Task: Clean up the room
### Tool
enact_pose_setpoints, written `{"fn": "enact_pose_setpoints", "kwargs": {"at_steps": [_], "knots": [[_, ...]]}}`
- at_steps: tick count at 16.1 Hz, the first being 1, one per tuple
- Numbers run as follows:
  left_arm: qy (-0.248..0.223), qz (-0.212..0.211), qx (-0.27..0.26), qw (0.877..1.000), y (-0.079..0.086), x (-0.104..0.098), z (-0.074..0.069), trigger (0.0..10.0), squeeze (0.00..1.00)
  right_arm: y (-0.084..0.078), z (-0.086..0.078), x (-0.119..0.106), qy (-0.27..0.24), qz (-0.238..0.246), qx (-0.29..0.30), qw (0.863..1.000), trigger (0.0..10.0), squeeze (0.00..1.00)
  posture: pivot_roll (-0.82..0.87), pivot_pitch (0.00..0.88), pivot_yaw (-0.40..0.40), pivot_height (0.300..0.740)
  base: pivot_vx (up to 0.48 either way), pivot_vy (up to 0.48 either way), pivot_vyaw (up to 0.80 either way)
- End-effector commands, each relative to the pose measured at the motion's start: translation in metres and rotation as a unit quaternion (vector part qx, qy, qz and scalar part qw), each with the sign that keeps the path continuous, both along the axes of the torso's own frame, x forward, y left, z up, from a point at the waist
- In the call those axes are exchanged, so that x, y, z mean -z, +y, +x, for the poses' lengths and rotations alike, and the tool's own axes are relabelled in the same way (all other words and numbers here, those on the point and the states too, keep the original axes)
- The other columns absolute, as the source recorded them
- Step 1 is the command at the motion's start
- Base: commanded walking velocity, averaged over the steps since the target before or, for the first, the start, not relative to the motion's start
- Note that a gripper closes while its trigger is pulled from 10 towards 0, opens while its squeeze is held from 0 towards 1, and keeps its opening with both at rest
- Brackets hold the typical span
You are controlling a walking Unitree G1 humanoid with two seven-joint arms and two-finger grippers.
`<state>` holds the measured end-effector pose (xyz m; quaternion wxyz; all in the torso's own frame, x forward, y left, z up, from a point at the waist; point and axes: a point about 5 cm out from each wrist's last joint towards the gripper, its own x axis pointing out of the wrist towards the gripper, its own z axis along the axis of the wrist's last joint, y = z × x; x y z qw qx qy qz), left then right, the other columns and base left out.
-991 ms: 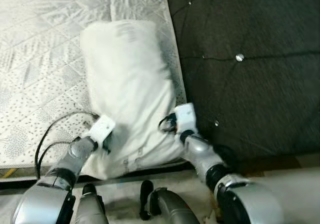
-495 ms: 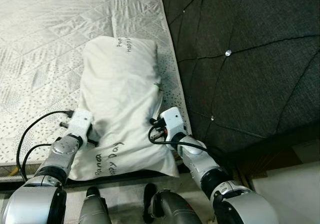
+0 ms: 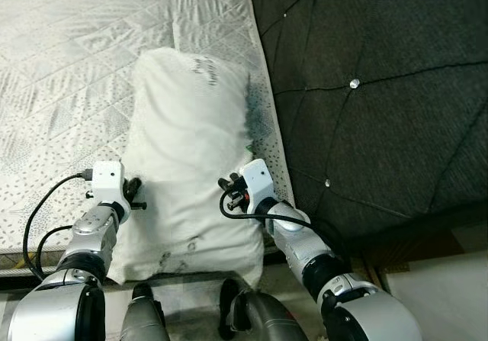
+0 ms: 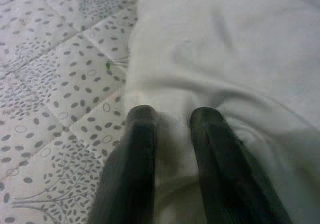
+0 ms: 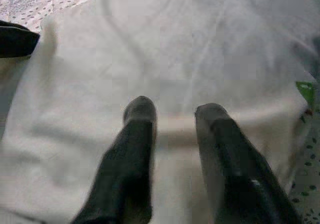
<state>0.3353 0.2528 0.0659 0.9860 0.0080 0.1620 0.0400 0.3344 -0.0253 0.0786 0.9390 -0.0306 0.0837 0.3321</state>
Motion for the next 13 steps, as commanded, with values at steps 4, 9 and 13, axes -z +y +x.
{"fn": "enact_pose_setpoints", "kwargs": {"at_steps": [4, 9, 13], "knots": [[0.010, -0.027, -0.055, 0.998, 0.014, 0.010, -0.012, 10.0, 1.00, 0.001, 0.001, -0.001, 0.011, -0.002, -0.002, 1.000, 10.0, 1.00, -0.09, 0.250, -0.184, 0.740, 0.000, 0.000, 0.00], [-0.011, -0.087, -0.159, 0.983, 0.026, 0.011, -0.020, 10.0, 1.00, -0.004, 0.007, -0.005, -0.001, -0.017, 0.020, 1.000, 10.0, 1.00, -0.06, 0.239, -0.178, 0.740, 0.000, 0.000, 0.00], [-0.018, -0.087, -0.177, 0.980, 0.035, 0.009, -0.024, 10.0, 1.00, -0.006, 0.016, -0.022, -0.033, 0.005, 0.048, 0.998, 10.0, 1.00, -0.05, 0.227, -0.166, 0.740, 0.000, 0.000, 0.00]]}}
